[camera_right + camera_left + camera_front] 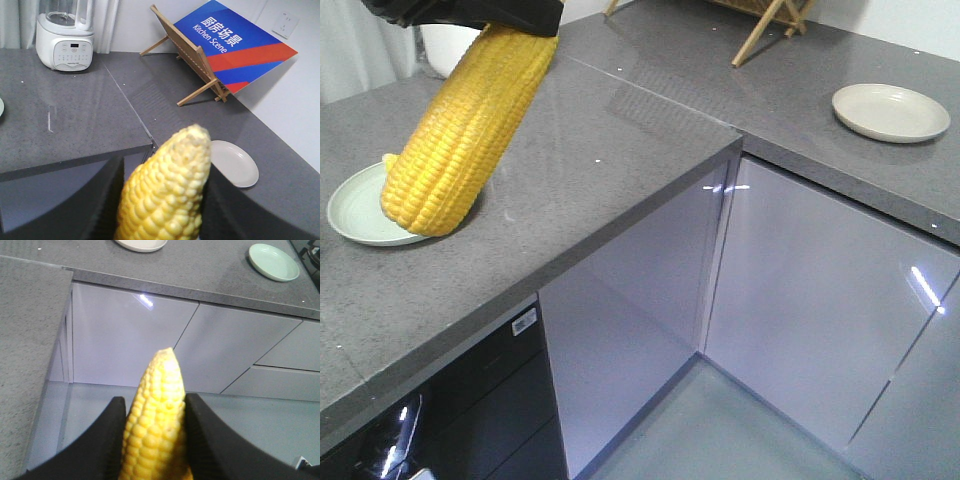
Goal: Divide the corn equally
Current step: 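Turn the base away from the pot while holding both cobs, then drive the base toward the counter with the white and green plates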
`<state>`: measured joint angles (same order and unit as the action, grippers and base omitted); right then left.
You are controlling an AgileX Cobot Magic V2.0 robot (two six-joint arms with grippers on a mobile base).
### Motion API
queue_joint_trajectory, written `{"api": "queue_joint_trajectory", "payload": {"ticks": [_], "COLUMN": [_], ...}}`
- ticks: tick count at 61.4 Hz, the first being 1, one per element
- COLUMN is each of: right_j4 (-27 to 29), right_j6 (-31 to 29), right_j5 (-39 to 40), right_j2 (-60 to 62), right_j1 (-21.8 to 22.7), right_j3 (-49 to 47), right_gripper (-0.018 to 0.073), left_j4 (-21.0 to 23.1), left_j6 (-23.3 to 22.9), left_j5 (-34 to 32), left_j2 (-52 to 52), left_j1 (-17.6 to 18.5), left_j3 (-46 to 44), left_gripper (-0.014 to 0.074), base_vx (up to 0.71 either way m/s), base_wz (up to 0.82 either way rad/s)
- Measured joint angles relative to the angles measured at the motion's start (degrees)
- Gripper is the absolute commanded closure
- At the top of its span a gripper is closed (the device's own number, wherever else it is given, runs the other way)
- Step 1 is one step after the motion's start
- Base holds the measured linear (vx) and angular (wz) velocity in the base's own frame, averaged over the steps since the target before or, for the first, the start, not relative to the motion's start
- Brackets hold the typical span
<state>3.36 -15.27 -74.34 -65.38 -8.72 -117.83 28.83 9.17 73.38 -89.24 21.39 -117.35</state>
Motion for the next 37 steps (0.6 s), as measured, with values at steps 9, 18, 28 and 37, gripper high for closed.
{"api": "queue_joint_trajectory", "payload": {"ticks": [9, 18, 28, 37], "right_j4": [0.0, 0.0, 0.0, 0.0], "right_j6": [0.0, 0.0, 0.0, 0.0], "right_j5": [0.0, 0.0, 0.0, 0.0], "right_j2": [0.0, 0.0, 0.0, 0.0], "right_j1": [0.0, 0.0, 0.0, 0.0], "right_j3": [0.0, 0.0, 0.0, 0.0], "right_gripper": [0.0564, 0.0564, 0.0564, 0.0564], "left_j4": [0.0, 0.0, 0.0, 0.0], "left_j6": [0.0, 0.0, 0.0, 0.0], "left_j5": [0.0, 0.0, 0.0, 0.0], "left_j2": [0.0, 0.0, 0.0, 0.0], "left_j1": [0.0, 0.0, 0.0, 0.0], "left_j3": [0.0, 0.0, 0.0, 0.0], "left_gripper": [0.0603, 0.0603, 0.0603, 0.0603], "base_vx": [-0.02, -0.02, -0.02, -0.02], "base_wz": [-0.23, -0.26, -0.28, -0.26]}}
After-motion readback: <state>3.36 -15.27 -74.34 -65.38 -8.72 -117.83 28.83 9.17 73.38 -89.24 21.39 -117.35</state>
